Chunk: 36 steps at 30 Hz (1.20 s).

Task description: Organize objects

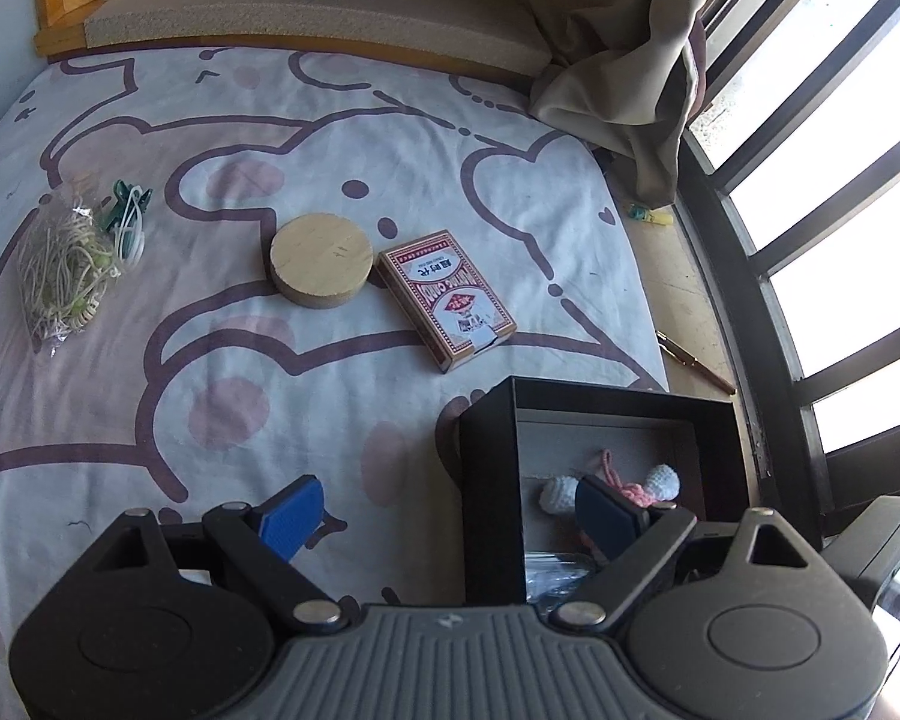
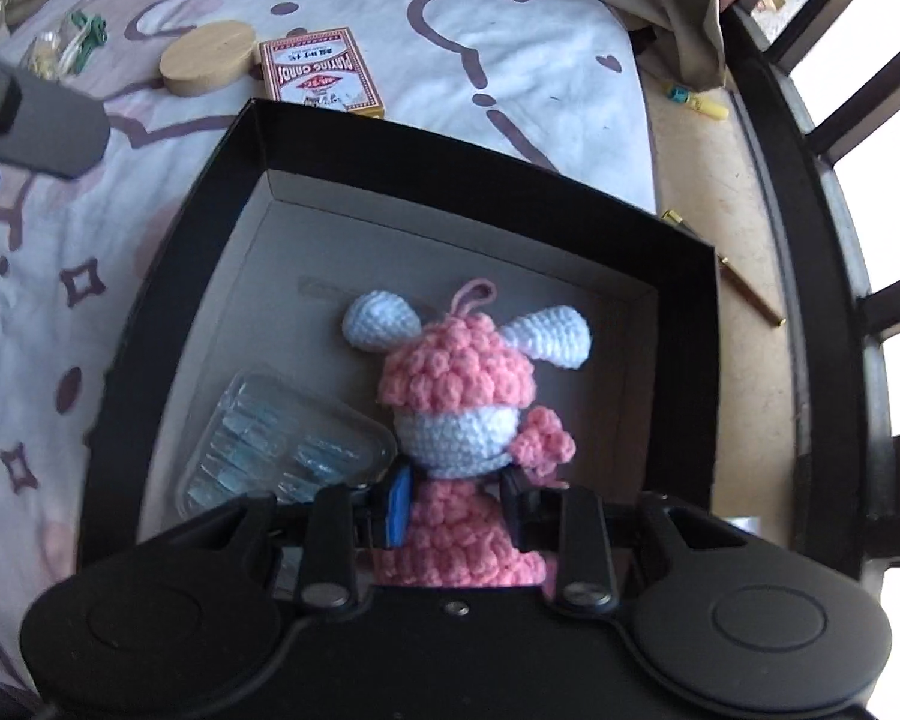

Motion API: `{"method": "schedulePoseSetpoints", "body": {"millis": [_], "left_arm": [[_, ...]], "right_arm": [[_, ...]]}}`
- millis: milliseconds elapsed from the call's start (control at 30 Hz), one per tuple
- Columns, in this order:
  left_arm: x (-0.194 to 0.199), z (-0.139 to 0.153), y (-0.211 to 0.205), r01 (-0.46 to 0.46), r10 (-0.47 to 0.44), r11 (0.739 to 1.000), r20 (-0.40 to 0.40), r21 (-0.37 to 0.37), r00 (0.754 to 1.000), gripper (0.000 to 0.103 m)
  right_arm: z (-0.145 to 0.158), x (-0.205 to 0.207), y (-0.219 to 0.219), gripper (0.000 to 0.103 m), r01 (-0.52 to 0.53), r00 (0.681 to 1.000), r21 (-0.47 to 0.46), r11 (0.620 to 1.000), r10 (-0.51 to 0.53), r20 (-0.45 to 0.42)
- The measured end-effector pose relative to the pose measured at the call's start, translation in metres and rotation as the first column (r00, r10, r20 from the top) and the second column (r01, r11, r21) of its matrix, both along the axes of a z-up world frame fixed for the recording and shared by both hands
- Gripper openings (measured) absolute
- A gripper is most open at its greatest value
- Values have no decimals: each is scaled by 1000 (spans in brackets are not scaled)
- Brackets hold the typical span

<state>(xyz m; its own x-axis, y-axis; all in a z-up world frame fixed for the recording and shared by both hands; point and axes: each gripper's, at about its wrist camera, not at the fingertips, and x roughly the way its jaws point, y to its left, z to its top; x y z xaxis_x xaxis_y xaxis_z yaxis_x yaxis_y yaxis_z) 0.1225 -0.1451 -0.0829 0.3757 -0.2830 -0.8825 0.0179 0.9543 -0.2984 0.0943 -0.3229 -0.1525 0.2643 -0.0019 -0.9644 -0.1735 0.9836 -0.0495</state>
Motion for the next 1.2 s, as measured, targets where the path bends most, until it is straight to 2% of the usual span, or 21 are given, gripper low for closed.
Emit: {"method": "schedulePoseSetpoints", "body": {"millis": [300, 367, 433, 467, 567, 633, 700, 767, 933, 1033, 1200], "left_arm": [[-2, 0, 0, 9, -9, 1000, 0, 2, 1000, 91], [-2, 0, 0, 9, -9, 1000, -2, 4, 1000, 91], [-3, 0, -1, 12, -12, 1000, -3, 4, 1000, 91], [-3, 0, -2, 15, -15, 1000, -2, 6, 1000, 91], [-5, 2, -5, 28, -28, 1000, 3, 11, 1000, 91], [-7, 3, -6, 33, -33, 999, 7, 11, 999, 91], [-9, 4, -6, 36, -37, 999, 11, 11, 999, 91], [-10, 6, -7, 38, -38, 999, 14, 12, 999, 91], [-12, 7, -8, 44, -44, 999, 18, 14, 999, 91], [-14, 9, -8, 50, -50, 999, 24, 15, 998, 91], [-18, 15, -10, 65, -67, 997, 51, 42, 996, 91]], "right_arm": [[-2, 0, -11, 37, 121, 992, 79, 990, -118, -50], [2, -1, -16, 41, 144, 989, 107, 984, -139, -53], [9, -1, -23, 51, 182, 983, 157, 971, -175, -56], [14, -1, -26, 51, 198, 980, 179, 964, -193, -49], [27, -4, -35, 49, 237, 971, 212, 948, -239, -17], [28, -4, -42, 38, 268, 963, 233, 935, -270, -26], [20, -6, -44, 29, 287, 958, 233, 929, -277, -75], [16, -9, -43, 29, 283, 959, 193, 939, -271, -86], [20, -13, -51, 28, 332, 943, 235, 914, -319, -92], [35, -17, -58, 27, 348, 935, 285, 893, -353, -37], [62, -24, -71, 28, 390, 900, 325, 861, -431, 61]]}}
